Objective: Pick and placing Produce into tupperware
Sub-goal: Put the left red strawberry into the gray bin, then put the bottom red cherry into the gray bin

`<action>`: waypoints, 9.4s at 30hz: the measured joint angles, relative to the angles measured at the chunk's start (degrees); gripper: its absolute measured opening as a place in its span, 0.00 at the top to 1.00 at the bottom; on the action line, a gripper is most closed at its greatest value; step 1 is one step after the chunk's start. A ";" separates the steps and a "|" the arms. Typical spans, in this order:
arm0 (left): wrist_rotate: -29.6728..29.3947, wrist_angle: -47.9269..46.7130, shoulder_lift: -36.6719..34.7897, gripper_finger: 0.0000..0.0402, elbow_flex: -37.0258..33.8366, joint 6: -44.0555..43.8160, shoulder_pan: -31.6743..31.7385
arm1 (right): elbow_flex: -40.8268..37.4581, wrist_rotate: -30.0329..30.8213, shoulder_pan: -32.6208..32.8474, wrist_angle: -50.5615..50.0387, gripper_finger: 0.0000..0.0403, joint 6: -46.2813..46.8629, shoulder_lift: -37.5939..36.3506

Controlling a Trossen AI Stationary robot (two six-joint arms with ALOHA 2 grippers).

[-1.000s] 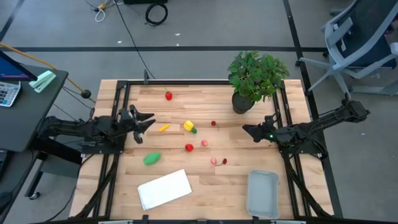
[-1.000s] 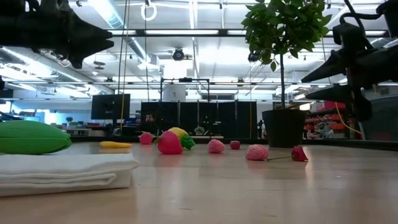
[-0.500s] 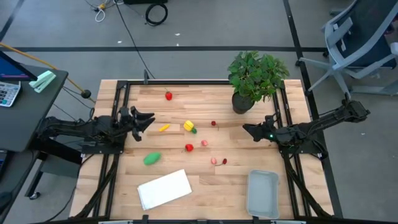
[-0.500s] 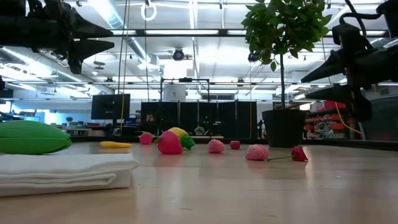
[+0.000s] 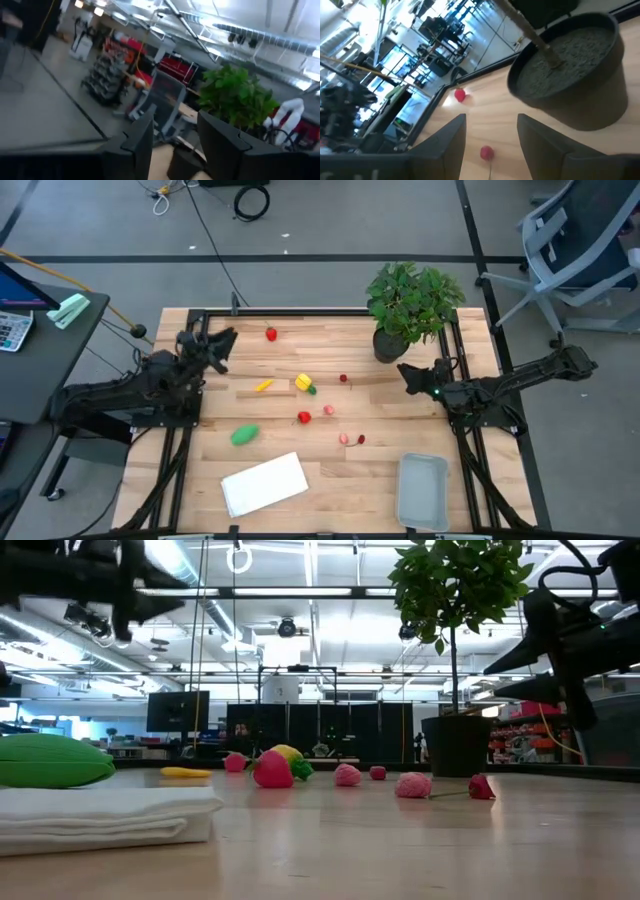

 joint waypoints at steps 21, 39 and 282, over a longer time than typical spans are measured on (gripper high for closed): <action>6.51 -59.02 54.43 0.60 57.30 23.30 27.11 | 0.00 -10.27 -3.02 -0.02 0.54 0.13 0.00; 6.54 -62.81 84.01 0.65 55.52 83.04 32.26 | -0.01 -10.77 -3.02 -0.24 0.54 -0.90 0.00; 2.08 -112.69 57.83 0.93 121.95 14.62 -4.90 | 56.21 -34.72 8.61 -37.82 0.54 -21.70 56.09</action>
